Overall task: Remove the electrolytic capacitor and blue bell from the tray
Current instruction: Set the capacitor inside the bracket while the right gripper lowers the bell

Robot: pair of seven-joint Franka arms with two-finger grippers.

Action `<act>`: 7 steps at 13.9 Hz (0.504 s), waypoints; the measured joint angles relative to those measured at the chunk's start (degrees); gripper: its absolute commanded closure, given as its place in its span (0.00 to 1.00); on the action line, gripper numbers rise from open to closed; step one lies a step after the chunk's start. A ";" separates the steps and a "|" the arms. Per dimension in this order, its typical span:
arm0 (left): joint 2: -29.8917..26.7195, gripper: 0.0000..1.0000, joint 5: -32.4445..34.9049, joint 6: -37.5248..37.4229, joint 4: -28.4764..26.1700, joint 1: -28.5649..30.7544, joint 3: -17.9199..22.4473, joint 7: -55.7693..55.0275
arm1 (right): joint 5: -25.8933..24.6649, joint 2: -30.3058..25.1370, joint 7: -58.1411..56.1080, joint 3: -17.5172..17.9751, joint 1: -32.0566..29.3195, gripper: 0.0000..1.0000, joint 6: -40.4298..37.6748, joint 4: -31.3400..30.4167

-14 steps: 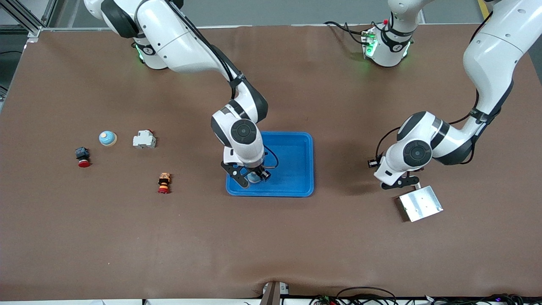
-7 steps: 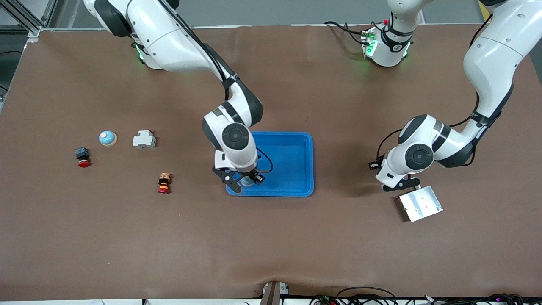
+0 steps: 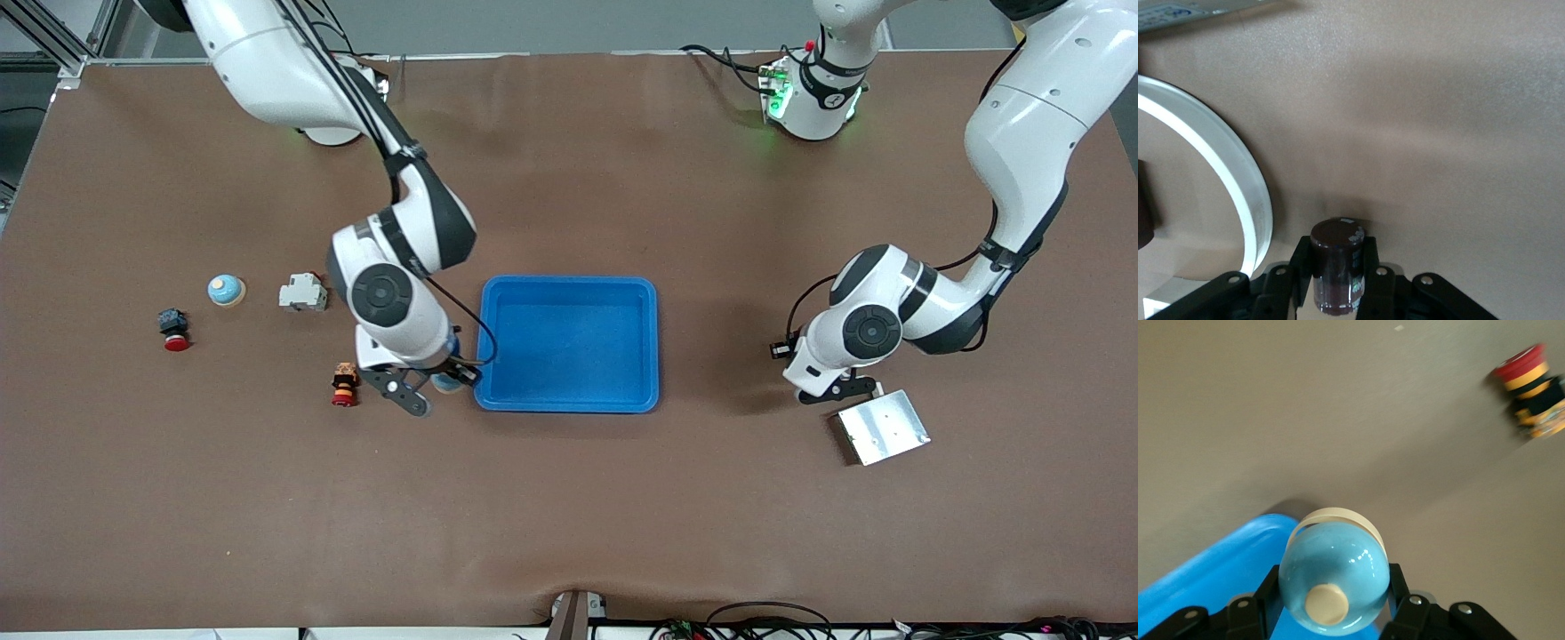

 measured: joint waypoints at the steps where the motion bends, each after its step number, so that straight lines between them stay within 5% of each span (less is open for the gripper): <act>1: 0.00 0.43 0.00 0.01 0.04 0.00 0.01 0.00 | 0.01 -2.28 -2.31 -0.01 -0.88 1.00 1.71 -3.69; 2: 0.00 0.31 0.00 0.01 0.06 0.00 0.02 0.00 | 0.02 -4.26 -4.54 0.00 -1.73 1.00 3.48 -7.21; 3: 0.00 0.05 0.00 0.02 0.08 0.00 0.02 0.00 | 0.02 -5.92 -6.58 -0.01 -2.62 1.00 4.85 -10.31; 7: 0.01 0.00 0.00 0.02 0.40 0.00 0.03 0.00 | 0.02 -10.49 -14.36 -0.01 -6.54 1.00 6.66 -17.86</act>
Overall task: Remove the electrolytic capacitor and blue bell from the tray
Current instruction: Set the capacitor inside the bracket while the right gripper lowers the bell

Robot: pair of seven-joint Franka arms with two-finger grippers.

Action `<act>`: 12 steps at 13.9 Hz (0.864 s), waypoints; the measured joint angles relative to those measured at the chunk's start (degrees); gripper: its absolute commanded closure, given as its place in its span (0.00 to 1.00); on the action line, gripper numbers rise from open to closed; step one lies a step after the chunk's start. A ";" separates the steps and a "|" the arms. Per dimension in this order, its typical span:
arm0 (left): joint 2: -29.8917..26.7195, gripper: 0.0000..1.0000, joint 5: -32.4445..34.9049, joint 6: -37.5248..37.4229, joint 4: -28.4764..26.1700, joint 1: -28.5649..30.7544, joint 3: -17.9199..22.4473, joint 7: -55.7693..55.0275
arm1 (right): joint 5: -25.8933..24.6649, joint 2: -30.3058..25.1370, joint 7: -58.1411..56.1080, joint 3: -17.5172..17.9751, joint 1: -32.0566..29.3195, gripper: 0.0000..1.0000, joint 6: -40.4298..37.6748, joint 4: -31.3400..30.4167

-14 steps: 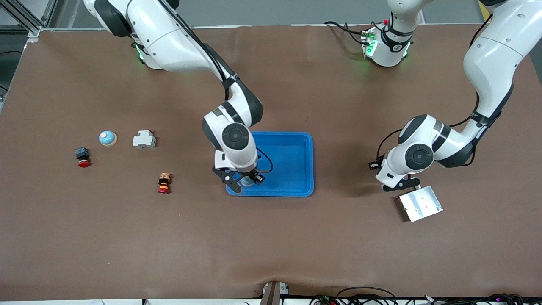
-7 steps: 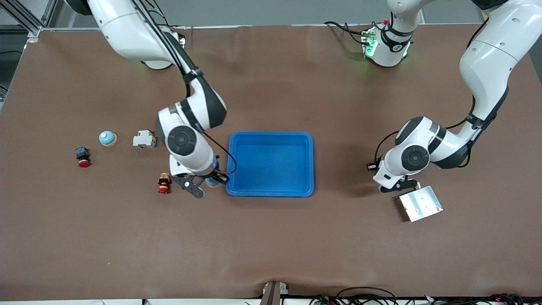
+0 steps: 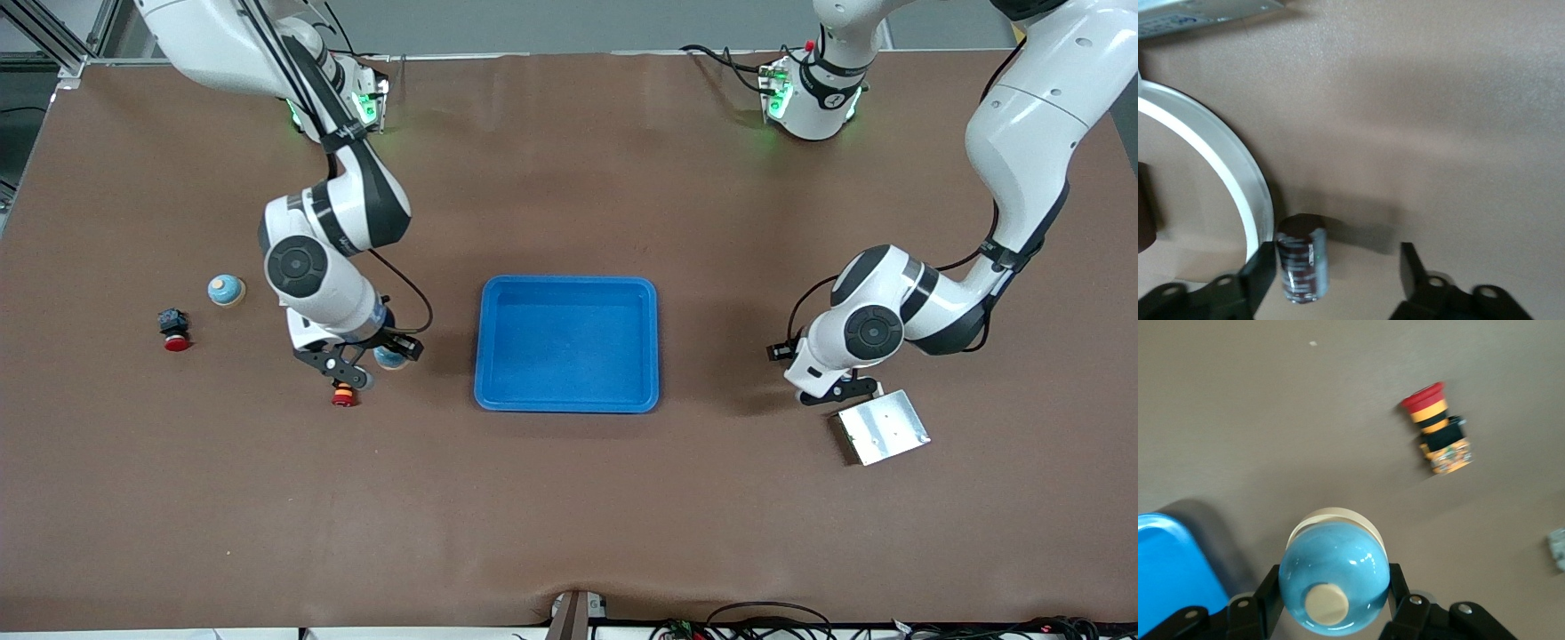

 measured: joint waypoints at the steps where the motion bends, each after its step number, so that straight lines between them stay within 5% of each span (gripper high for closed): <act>1: 0.00 0.00 0.00 0.01 0.27 0.00 0.00 -0.01 | 0.00 -1.01 -1.95 0.00 -1.16 1.00 0.25 -1.34; 8: -2.75 0.00 0.00 -6.72 5.71 0.78 -0.13 0.06 | 2.85 -6.22 -17.92 0.00 -9.21 1.00 2.17 -9.29; 12: -7.45 0.00 -2.18 -11.92 6.53 10.10 -5.00 11.35 | 3.04 -6.68 -27.23 -0.02 -14.23 1.00 6.22 -13.41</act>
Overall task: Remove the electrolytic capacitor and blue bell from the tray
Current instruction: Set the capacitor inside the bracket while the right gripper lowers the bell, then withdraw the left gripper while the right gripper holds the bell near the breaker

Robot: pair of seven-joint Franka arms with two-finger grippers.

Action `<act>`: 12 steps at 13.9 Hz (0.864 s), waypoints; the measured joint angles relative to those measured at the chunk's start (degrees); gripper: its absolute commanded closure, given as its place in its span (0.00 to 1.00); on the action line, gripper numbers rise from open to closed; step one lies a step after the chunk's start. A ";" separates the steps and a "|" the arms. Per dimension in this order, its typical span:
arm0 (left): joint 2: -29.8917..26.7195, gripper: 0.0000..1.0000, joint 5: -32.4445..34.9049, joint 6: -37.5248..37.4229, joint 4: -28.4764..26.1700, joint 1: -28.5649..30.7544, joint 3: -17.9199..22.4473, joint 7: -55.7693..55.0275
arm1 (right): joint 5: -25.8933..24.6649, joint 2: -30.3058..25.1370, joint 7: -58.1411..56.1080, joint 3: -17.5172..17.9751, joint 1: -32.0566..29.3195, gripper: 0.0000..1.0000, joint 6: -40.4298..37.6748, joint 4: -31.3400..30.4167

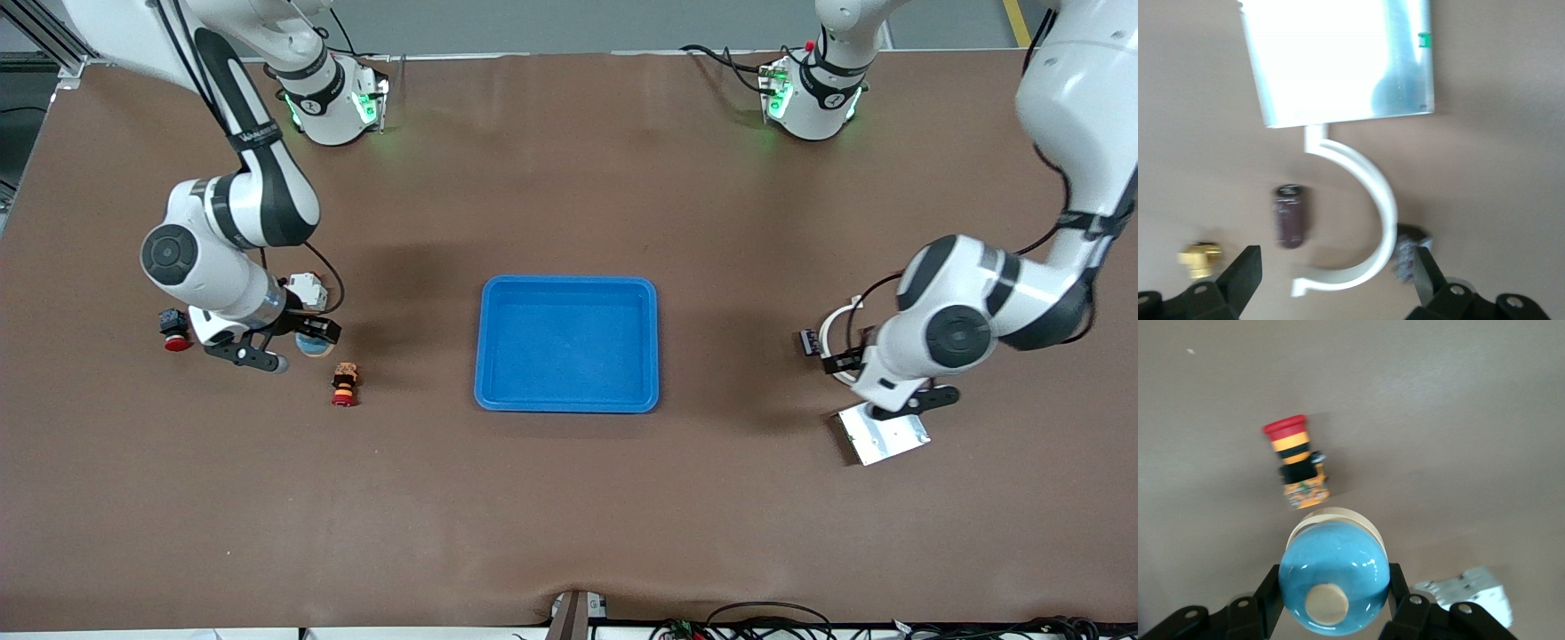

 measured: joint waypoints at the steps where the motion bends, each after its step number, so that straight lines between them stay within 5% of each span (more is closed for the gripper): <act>1: -1.17 0.00 -0.72 -1.88 0.40 3.98 -2.11 4.16 | 0.00 0.00 -1.92 -0.01 -1.20 1.00 0.46 -0.59; 7: -3.77 0.00 -4.01 -14.99 5.47 19.83 -10.54 22.32 | 0.02 0.03 -10.16 -0.01 -5.64 1.00 1.35 -1.37; 12: -8.13 0.00 -10.80 -21.36 11.56 22.41 -9.47 31.40 | 0.03 1.43 -15.03 -0.02 -8.30 1.00 4.16 -2.39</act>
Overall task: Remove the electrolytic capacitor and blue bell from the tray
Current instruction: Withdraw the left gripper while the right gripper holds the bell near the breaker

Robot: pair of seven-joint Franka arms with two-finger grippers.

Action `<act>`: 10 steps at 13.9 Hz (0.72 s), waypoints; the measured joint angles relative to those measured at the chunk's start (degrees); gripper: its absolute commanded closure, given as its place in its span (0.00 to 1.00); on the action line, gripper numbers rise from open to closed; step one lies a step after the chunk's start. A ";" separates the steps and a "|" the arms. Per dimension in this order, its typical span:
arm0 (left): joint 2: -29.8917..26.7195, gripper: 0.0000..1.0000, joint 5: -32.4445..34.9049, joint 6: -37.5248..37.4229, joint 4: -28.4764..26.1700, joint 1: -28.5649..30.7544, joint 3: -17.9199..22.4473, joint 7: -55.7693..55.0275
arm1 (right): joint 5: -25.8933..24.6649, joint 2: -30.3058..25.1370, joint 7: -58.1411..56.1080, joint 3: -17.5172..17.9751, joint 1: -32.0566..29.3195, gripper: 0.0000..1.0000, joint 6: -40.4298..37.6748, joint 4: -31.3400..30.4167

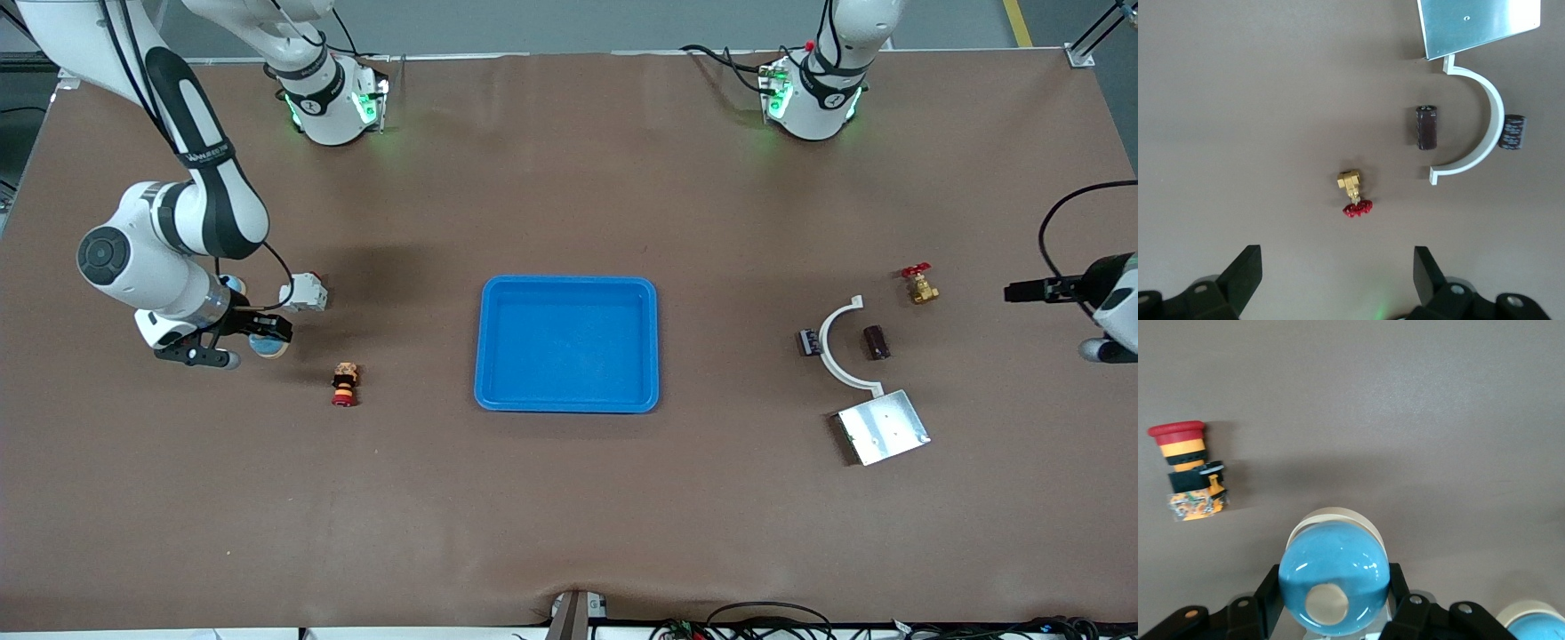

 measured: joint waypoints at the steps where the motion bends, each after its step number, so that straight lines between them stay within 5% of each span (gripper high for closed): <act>1: -1.17 0.00 -2.59 -0.87 1.47 -1.13 1.85 0.14 | 0.00 0.50 -0.83 0.00 -0.29 1.00 0.78 -0.28; 5: -11.50 0.00 -18.67 -2.05 4.47 -16.90 24.91 5.25 | 0.00 2.37 -4.41 -0.01 -2.74 1.00 2.85 -0.52; 10: -18.55 0.00 -24.19 -2.40 4.47 -38.17 48.23 8.07 | 0.01 4.49 -5.37 0.00 -3.21 1.00 5.78 -0.55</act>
